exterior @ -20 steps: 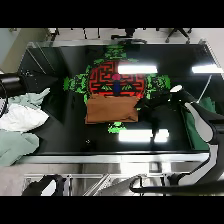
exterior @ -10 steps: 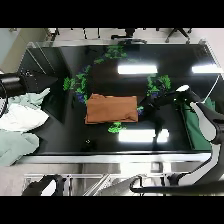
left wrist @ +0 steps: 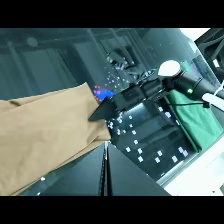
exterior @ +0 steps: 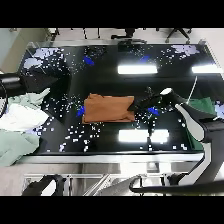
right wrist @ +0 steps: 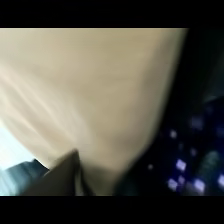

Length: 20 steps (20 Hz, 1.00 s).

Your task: Fold the shirts.

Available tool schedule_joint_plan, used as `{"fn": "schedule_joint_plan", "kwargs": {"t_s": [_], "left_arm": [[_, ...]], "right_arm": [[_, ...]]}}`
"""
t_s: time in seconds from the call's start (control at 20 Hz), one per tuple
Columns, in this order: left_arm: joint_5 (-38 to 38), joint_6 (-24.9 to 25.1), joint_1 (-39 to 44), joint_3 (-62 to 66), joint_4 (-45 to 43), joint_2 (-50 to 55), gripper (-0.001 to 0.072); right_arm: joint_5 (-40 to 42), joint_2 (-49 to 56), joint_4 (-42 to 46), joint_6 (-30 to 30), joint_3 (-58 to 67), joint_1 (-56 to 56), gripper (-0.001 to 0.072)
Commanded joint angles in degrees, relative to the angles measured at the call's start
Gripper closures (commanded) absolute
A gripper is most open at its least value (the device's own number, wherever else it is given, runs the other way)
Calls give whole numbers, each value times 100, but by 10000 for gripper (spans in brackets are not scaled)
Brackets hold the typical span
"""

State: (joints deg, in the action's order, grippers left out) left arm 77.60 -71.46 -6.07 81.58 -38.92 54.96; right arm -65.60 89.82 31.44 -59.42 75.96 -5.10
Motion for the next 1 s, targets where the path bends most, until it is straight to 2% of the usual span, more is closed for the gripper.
{"fn": "schedule_joint_plan", "kwargs": {"t_s": [0.0, 0.05, 0.15, 0.45, 0.95], "left_arm": [[0, 2, -2, -2, -4, -2, 694], [4, 2, -2, -2, -2, -2, 694], [7, 2, -2, -2, -2, -2, 695], [175, 2, -2, -2, -2, -2, 695], [393, 7, -4, -2, -9, -2, 694]], "right_arm": [[-28, -39, -496, 319, 9, -184, 648], [-63, -149, -660, 332, 13, -133, 696], [-144, -487, -686, 295, 188, 101, 697], [-367, -1427, -682, -691, 1023, 1825, 697], [-400, -1742, -688, -1574, 2105, 4570, 697]]}}
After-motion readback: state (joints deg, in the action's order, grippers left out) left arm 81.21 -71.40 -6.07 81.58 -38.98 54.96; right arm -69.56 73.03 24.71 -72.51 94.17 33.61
